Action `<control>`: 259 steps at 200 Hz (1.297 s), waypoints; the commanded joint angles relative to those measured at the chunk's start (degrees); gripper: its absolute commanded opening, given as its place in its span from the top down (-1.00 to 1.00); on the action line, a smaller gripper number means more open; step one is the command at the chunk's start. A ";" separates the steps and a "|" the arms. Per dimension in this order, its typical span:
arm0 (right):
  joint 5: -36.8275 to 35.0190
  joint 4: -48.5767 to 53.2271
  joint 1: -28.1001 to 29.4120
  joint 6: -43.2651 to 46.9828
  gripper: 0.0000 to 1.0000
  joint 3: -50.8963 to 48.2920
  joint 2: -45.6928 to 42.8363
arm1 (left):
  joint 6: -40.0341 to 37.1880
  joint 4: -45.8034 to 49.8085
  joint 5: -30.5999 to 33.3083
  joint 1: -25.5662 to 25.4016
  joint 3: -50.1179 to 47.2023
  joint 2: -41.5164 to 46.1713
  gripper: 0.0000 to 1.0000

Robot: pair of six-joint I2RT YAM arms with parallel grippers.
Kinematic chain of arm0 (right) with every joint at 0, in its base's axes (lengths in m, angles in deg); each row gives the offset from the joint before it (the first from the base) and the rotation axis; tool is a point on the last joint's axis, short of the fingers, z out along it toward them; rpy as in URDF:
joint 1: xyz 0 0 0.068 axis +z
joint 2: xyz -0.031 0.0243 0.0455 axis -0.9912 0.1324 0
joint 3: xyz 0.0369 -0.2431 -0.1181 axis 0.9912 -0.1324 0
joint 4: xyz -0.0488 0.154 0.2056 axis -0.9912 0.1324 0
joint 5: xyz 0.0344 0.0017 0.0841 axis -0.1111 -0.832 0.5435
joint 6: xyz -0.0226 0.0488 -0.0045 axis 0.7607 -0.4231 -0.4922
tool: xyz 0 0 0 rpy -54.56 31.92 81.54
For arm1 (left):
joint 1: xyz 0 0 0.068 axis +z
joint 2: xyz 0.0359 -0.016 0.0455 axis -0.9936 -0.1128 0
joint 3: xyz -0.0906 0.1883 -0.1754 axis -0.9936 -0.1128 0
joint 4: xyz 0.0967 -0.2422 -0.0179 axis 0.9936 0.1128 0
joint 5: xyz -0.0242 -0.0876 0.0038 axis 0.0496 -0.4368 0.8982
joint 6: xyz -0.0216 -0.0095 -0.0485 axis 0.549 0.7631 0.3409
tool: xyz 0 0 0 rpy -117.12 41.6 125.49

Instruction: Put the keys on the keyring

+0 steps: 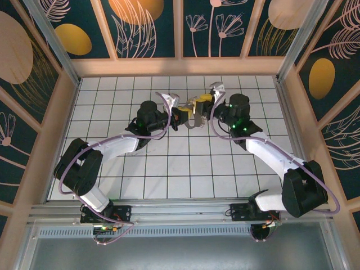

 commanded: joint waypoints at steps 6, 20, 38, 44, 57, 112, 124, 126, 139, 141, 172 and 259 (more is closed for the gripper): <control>3.16 -4.35 -1.39 -2.79 0.28 1.12 -1.65 | -1.05 -0.74 -2.06 -0.56 1.94 -0.33 1.00; 3.25 -4.21 -1.74 -2.90 0.28 1.84 -1.13 | -1.04 -0.74 -2.09 -0.55 1.96 -0.31 1.00; 3.74 -3.68 -2.18 -2.67 0.28 2.25 -0.88 | -1.07 -0.65 -2.10 -0.55 1.98 -0.31 1.00; 4.06 -3.60 -2.18 -2.46 0.28 1.98 -1.20 | -1.06 -0.59 -2.11 -0.49 1.90 -0.31 1.00; 5.35 -3.66 -2.14 -1.90 0.24 0.72 -2.46 | -1.08 -0.48 -2.22 -0.52 1.90 -0.44 1.00; 10.26 -1.10 -0.91 1.97 0.05 -3.09 -6.73 | -1.09 -0.21 -2.54 -0.63 3.83 -0.84 1.00; 9.58 0.74 0.06 3.24 0.05 -2.40 -6.56 | -1.09 -0.21 -2.61 -0.63 3.91 -0.88 1.00; 9.49 1.03 0.18 3.47 0.05 -2.32 -6.49 | -1.05 -0.21 -2.56 -0.61 3.92 -0.91 1.00; 8.86 2.39 0.94 4.48 0.05 -1.66 -5.99 | -0.94 -0.14 -2.54 -0.61 3.92 -0.93 1.00; 8.72 2.57 1.04 4.65 0.05 -1.58 -5.90 | -0.92 -0.13 -2.54 -0.65 3.96 -0.93 1.00; 7.01 4.06 1.83 6.05 0.06 -1.17 -4.82 | -1.09 -0.04 -2.37 -0.78 4.01 -0.93 1.00; 2.92 4.50 2.12 6.66 0.12 3.17 -0.72 | -1.81 1.28 -2.66 -1.24 4.88 -1.63 1.00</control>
